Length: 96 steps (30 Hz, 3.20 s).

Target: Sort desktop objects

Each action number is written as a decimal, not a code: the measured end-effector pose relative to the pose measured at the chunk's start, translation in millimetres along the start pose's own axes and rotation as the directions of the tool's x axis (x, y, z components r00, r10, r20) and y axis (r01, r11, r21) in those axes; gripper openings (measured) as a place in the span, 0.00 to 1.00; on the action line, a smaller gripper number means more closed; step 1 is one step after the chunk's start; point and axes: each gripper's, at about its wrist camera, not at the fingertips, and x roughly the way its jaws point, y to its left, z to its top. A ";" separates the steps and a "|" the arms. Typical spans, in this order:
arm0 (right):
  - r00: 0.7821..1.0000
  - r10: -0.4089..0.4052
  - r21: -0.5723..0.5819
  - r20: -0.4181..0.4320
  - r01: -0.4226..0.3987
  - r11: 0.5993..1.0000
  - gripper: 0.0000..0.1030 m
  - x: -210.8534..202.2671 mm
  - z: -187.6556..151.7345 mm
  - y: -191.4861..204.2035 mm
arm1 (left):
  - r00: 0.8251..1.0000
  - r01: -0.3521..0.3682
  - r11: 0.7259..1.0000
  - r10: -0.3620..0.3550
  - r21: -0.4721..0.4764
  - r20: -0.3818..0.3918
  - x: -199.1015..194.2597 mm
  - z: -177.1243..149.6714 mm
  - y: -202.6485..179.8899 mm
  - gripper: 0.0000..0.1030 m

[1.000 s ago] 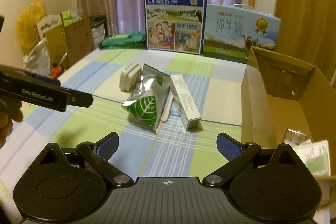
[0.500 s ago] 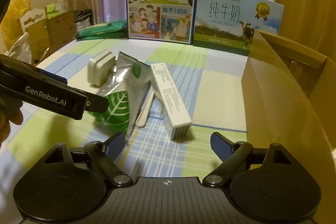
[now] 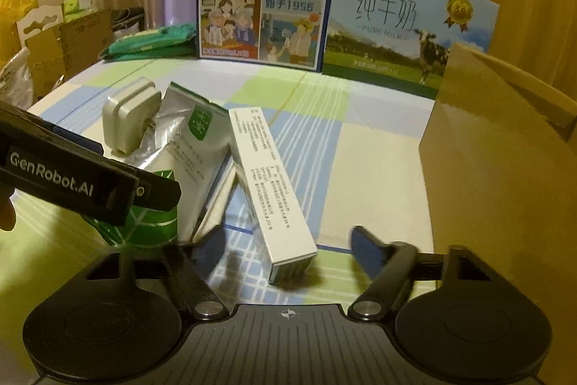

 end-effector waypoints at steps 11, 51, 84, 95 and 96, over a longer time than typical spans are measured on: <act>0.999 0.019 -0.006 -0.030 -0.019 1.000 0.27 -3.1 0.6 1.9 | 0.998 0.058 0.998 -0.058 -0.021 -0.016 -0.4 -4.7 -2.5 0.54; 0.988 0.053 0.249 -0.147 -0.015 0.968 0.26 -170.4 -84.9 6.6 | 0.993 0.090 0.996 -0.091 -0.020 -0.070 -134.6 -127.2 -47.0 0.52; 0.978 0.155 0.416 -0.143 -0.082 0.906 0.23 -165.6 -101.3 -32.7 | 0.985 0.090 0.993 -0.077 0.075 -0.154 -108.0 -121.7 -68.4 0.47; 0.991 0.019 0.201 -0.132 0.008 0.980 0.58 -166.6 -107.6 -19.9 | 0.985 0.081 0.995 -0.073 0.049 -0.159 -102.0 -120.1 -65.9 0.56; 0.991 0.029 0.194 -0.129 -0.003 0.981 0.58 -164.7 -107.0 -17.6 | 0.985 0.079 0.996 -0.070 0.047 -0.159 -100.8 -119.5 -65.8 0.57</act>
